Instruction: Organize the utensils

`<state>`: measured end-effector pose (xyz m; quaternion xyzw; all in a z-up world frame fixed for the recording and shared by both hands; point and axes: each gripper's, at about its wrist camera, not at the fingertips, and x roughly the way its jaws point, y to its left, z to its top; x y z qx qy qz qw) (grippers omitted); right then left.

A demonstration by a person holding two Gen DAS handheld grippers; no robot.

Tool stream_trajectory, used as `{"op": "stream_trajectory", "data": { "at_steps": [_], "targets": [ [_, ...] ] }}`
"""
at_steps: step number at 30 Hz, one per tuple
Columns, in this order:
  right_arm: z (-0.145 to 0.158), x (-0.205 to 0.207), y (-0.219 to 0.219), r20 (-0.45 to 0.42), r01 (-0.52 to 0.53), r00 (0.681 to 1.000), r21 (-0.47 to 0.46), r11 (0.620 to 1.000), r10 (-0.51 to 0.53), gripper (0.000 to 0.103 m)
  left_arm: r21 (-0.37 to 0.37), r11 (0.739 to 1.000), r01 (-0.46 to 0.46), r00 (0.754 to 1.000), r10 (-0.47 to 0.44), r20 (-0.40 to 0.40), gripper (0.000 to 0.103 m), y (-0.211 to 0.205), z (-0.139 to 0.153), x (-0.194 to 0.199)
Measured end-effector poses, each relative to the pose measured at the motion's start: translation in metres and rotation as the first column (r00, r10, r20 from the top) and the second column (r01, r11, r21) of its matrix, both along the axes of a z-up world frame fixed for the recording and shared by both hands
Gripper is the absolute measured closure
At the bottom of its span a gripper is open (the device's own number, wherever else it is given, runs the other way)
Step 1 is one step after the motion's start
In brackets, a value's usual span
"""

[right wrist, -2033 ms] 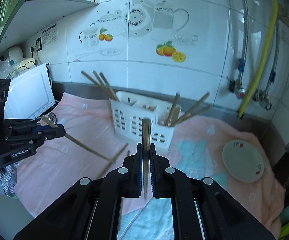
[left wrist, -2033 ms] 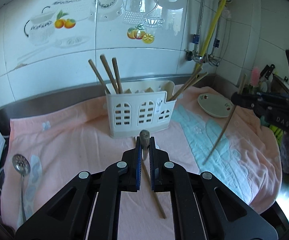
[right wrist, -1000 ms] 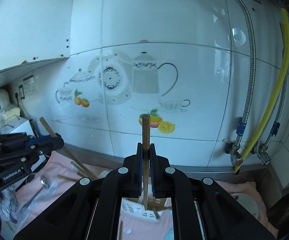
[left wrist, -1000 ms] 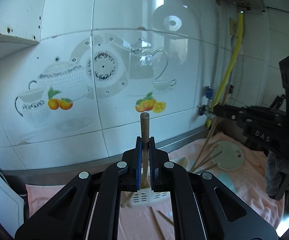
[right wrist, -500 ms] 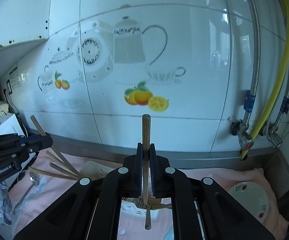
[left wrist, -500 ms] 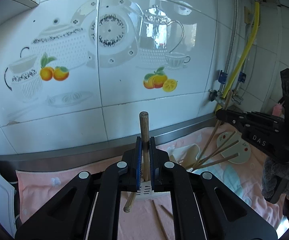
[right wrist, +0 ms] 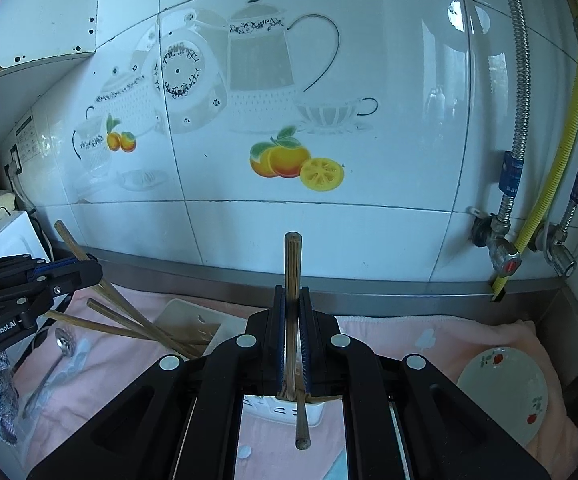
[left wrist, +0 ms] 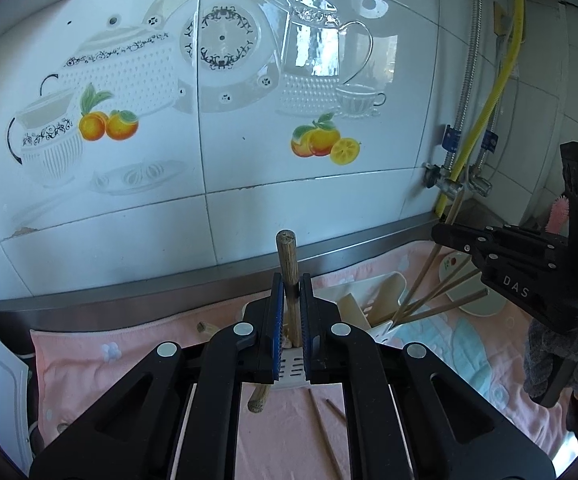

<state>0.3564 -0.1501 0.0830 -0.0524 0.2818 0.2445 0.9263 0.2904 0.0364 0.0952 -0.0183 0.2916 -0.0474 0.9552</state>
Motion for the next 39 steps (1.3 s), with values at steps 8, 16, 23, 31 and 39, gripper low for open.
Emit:
{"op": "stream_trajectory", "data": {
  "at_steps": [8, 16, 23, 31, 39],
  "targets": [
    [0.007, -0.005, -0.008, 0.012, 0.016, 1.0, 0.012, 1.0, -0.016, 0.088, 0.003, 1.0, -0.006, 1.0, 0.006, 0.01, 0.083, 0.001, 0.002, -0.008],
    [0.026, -0.039, -0.022, 0.092, 0.015, 0.996, 0.011, 1.0, -0.016, 0.073, 0.004, 1.0, -0.008, 0.999, 0.008, 0.042, 0.068, 0.0, 0.007, -0.035],
    [0.029, -0.083, -0.035, 0.134, 0.005, 0.991, 0.015, 1.0, -0.007, 0.057, 0.007, 1.0, -0.013, 0.996, 0.012, 0.092, 0.048, -0.004, 0.01, -0.076],
    [0.008, -0.127, -0.048, 0.12, 0.009, 0.993, 0.01, 1.0, -0.01, 0.047, 0.034, 0.999, -0.029, 0.993, 0.025, 0.113, 0.028, -0.009, -0.008, -0.119],
    [-0.025, -0.159, -0.056, 0.094, 0.009, 0.996, -0.014, 1.0, -0.008, 0.038, 0.042, 0.998, -0.042, 0.992, 0.037, 0.12, 0.013, -0.013, -0.032, -0.152]
  ]
}}
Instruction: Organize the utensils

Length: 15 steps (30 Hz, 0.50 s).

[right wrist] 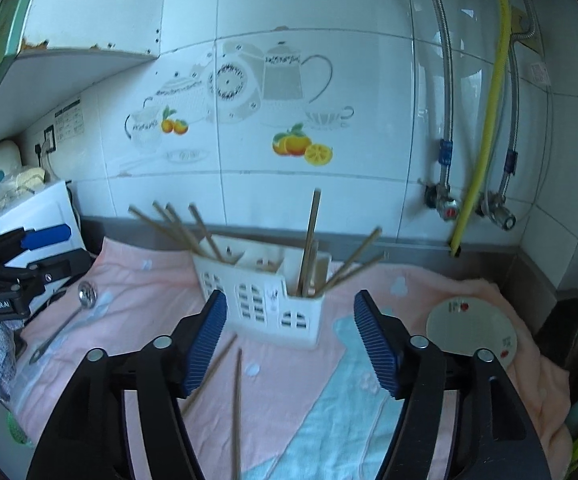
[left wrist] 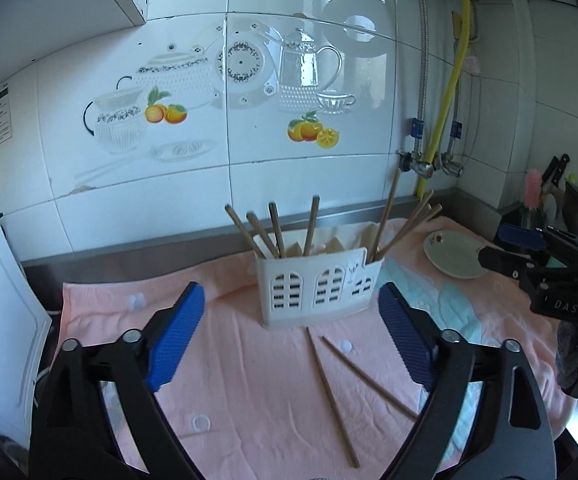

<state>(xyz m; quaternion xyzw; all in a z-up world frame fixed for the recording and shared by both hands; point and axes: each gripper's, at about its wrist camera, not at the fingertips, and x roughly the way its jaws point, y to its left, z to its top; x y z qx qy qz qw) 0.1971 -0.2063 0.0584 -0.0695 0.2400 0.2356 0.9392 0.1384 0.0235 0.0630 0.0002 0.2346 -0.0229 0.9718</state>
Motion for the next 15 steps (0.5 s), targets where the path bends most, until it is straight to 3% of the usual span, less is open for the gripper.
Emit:
{"op": "stream_trajectory", "data": {
  "at_steps": [3, 15],
  "targets": [
    [-0.011, -0.008, -0.001, -0.008, -0.001, 1.0, -0.01, 1.0, 0.001, 0.033, 0.004, 1.0, -0.006, 1.0, 0.006, 0.01, 0.009, -0.002, -0.007, -0.01],
    [-0.063, -0.036, -0.003, -0.087, -0.02, 0.996, -0.029, 0.999, 0.018, 0.032, -0.01, 1.0, -0.029, 0.999, 0.029, -0.027, 0.008, -0.003, -0.046, -0.035]
  ]
}}
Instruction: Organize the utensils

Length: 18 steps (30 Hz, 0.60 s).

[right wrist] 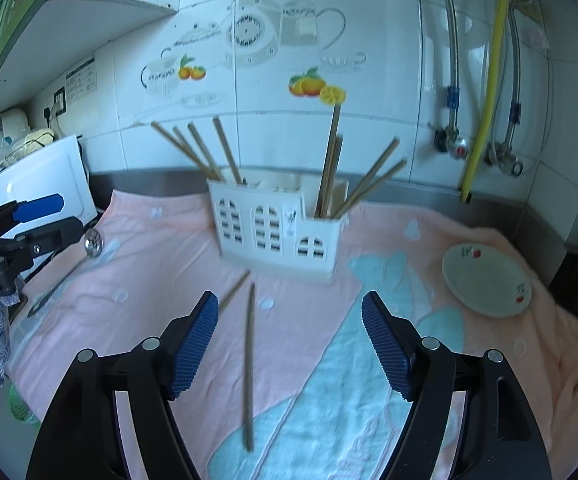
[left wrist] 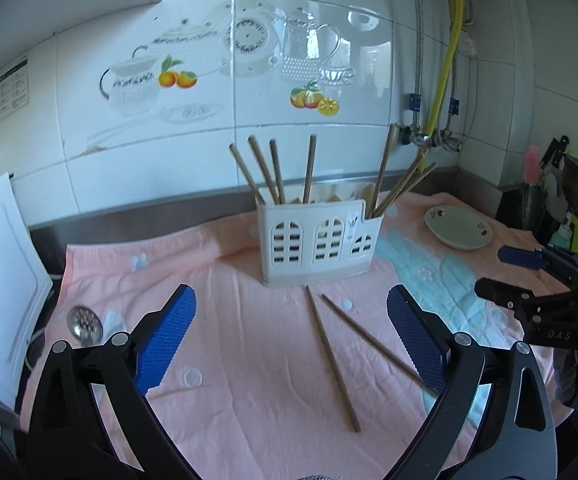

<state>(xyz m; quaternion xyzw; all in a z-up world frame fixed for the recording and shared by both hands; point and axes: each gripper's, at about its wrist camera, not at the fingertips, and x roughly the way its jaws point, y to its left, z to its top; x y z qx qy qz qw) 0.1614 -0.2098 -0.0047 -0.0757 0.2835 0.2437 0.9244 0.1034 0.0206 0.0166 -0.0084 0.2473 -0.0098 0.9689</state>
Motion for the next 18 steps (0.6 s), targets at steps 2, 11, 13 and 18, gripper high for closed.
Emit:
{"op": "stream_trajectory", "data": {
  "at_steps": [2, 11, 13, 18],
  "targets": [
    [-0.01, -0.005, -0.001, -0.015, 0.0, 1.0, 0.002, 1.0, 0.0, 0.032, -0.013, 1.0, -0.011, 1.0, 0.011, -0.006, 0.008, 0.003, -0.007, -0.004],
    [-0.057, -0.02, 0.007, -0.102, -0.042, 0.994, -0.003, 0.999, 0.041, 0.033, -0.054, 0.996, -0.072, 0.996, 0.069, -0.054, 0.008, 0.018, -0.037, -0.017],
    [-0.067, -0.023, 0.011, -0.118, -0.056, 0.991, -0.011, 0.998, 0.055, 0.035, -0.062, 0.995, -0.084, 0.995, 0.08, -0.066, 0.008, 0.022, -0.043, -0.019],
    [-0.085, -0.021, 0.018, -0.154, -0.075, 0.985, -0.022, 0.997, 0.071, 0.041, -0.085, 0.99, -0.109, 0.991, 0.102, -0.086, 0.008, 0.031, -0.052, -0.024]
  ]
}}
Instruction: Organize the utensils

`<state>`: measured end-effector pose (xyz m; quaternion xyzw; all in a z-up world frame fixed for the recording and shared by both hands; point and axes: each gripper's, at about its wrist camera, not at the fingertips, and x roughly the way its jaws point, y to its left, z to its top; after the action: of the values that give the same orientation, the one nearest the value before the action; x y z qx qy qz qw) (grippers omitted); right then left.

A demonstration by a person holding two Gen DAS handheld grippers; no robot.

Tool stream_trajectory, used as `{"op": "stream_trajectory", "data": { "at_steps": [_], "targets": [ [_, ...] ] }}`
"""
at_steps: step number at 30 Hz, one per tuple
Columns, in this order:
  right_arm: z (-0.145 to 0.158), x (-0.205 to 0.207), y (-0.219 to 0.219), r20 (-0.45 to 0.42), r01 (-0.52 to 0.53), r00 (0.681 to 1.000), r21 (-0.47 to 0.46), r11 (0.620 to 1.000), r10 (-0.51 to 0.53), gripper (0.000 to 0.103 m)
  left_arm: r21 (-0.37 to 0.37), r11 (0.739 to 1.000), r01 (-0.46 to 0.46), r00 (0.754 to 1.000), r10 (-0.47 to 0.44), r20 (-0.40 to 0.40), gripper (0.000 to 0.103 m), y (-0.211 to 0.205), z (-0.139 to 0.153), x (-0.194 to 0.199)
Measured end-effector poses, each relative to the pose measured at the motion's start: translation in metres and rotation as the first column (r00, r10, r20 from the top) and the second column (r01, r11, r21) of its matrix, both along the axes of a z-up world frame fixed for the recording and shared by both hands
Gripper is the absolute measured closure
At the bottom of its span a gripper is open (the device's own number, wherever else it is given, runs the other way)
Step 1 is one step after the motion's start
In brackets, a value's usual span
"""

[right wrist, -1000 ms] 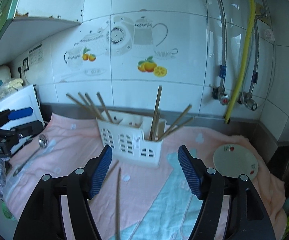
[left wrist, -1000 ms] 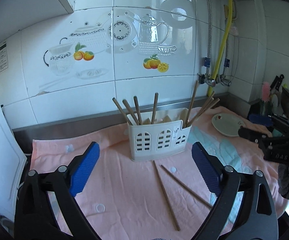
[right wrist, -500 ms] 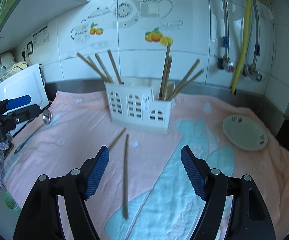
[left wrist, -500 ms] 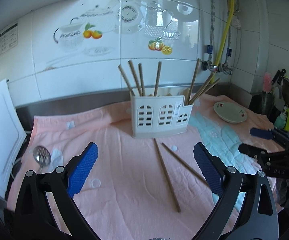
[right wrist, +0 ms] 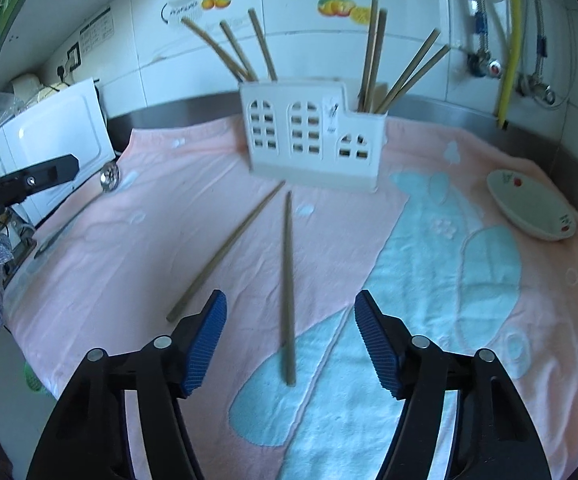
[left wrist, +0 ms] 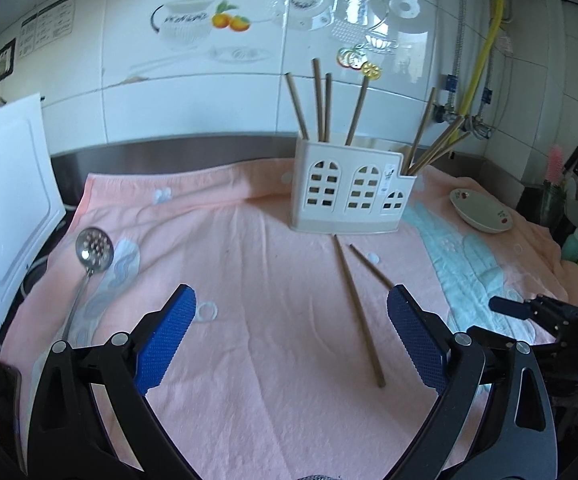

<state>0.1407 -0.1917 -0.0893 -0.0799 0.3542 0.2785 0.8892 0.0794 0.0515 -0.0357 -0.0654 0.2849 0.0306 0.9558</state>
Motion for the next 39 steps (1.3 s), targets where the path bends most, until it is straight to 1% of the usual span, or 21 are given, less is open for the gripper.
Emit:
{"op": "stream_trajectory", "data": {
  "at_steps": [2, 3, 5, 6, 8, 9, 11, 13, 15, 23, 29, 30, 33, 35, 37, 38, 39],
  "targets": [
    [-0.006, 0.004, 0.004, -0.016, -0.009, 1.0, -0.006, 1.0, 0.009, 0.048, -0.006, 1.0, -0.009, 1.0, 0.009, -0.006, 0.008, 0.003, -0.004, -0.002],
    [-0.01, 0.006, 0.007, -0.027, -0.012, 1.0, -0.011, 1.0, 0.012, 0.05, -0.007, 1.0, -0.012, 1.0, 0.012, -0.009, 0.008, 0.003, -0.006, -0.003],
    [-0.016, 0.01, 0.011, -0.046, -0.018, 0.999, -0.014, 1.0, 0.018, 0.057, -0.014, 1.0, -0.017, 1.0, 0.016, -0.017, 0.008, 0.006, -0.01, -0.005],
    [-0.019, 0.012, 0.012, -0.057, -0.021, 0.998, -0.014, 1.0, 0.021, 0.059, -0.019, 1.0, -0.02, 1.0, 0.019, -0.022, 0.008, 0.007, -0.012, -0.005],
    [-0.026, 0.017, 0.016, -0.079, -0.029, 0.996, -0.016, 0.999, 0.028, 0.066, -0.02, 1.0, -0.023, 0.999, 0.022, -0.03, 0.008, 0.009, -0.016, -0.006],
    [-0.028, 0.019, 0.017, -0.084, -0.027, 0.996, -0.019, 0.999, 0.026, 0.067, -0.02, 0.999, -0.026, 0.999, 0.025, -0.035, 0.008, 0.01, -0.018, -0.006],
    [-0.032, 0.023, 0.019, -0.096, -0.027, 0.995, -0.018, 0.999, 0.025, 0.074, -0.027, 0.999, -0.028, 0.999, 0.027, -0.041, 0.008, 0.011, -0.021, -0.006],
    [-0.035, 0.026, 0.02, -0.105, -0.023, 0.994, -0.019, 1.0, 0.021, 0.076, -0.032, 0.999, -0.028, 0.998, 0.026, -0.051, 0.008, 0.012, -0.024, -0.006],
    [-0.038, 0.028, 0.02, -0.112, -0.022, 0.993, -0.023, 0.999, 0.02, 0.081, -0.036, 0.999, -0.024, 0.998, 0.022, -0.058, 0.009, 0.012, -0.027, -0.006],
    [-0.047, 0.038, 0.023, -0.122, -0.012, 0.992, -0.046, 0.999, 0.006, 0.09, -0.037, 0.999, -0.004, 0.997, 0.002, -0.072, 0.01, 0.005, -0.033, -0.004],
    [-0.048, 0.035, 0.028, -0.081, -0.021, 0.997, -0.099, 0.995, 0.013, 0.096, -0.056, 0.998, 0.021, 0.996, -0.026, -0.089, 0.024, -0.002, -0.037, -0.001],
    [-0.048, 0.035, 0.029, -0.076, -0.022, 0.997, -0.104, 0.994, 0.014, 0.096, -0.06, 0.998, 0.028, 0.995, -0.034, -0.092, 0.028, -0.003, -0.038, 0.0],
    [-0.047, 0.034, 0.027, -0.073, -0.02, 0.997, -0.097, 0.995, 0.013, 0.097, -0.062, 0.997, 0.044, 0.993, -0.05, -0.104, 0.036, -0.009, -0.041, 0.003],
    [-0.044, 0.033, 0.025, -0.069, -0.017, 0.998, -0.086, 0.996, 0.011, 0.097, -0.068, 0.996, 0.065, 0.991, -0.073, -0.112, 0.038, -0.015, -0.043, 0.005],
    [-0.04, 0.031, 0.022, -0.062, -0.012, 0.998, -0.076, 0.997, 0.008, 0.097, -0.066, 0.994, 0.085, 0.989, -0.092, -0.119, 0.045, -0.023, -0.045, 0.007],
    [-0.037, 0.03, 0.02, -0.057, -0.011, 0.998, -0.071, 0.997, 0.006, 0.097, -0.064, 0.993, 0.096, 0.987, -0.104, -0.124, 0.045, -0.027, -0.047, 0.009],
    [-0.034, 0.029, 0.018, -0.051, -0.007, 0.999, -0.065, 0.998, 0.004, 0.097, -0.061, 0.992, 0.111, 0.985, -0.118, -0.128, 0.048, -0.032, -0.048, 0.011]
  ]
}}
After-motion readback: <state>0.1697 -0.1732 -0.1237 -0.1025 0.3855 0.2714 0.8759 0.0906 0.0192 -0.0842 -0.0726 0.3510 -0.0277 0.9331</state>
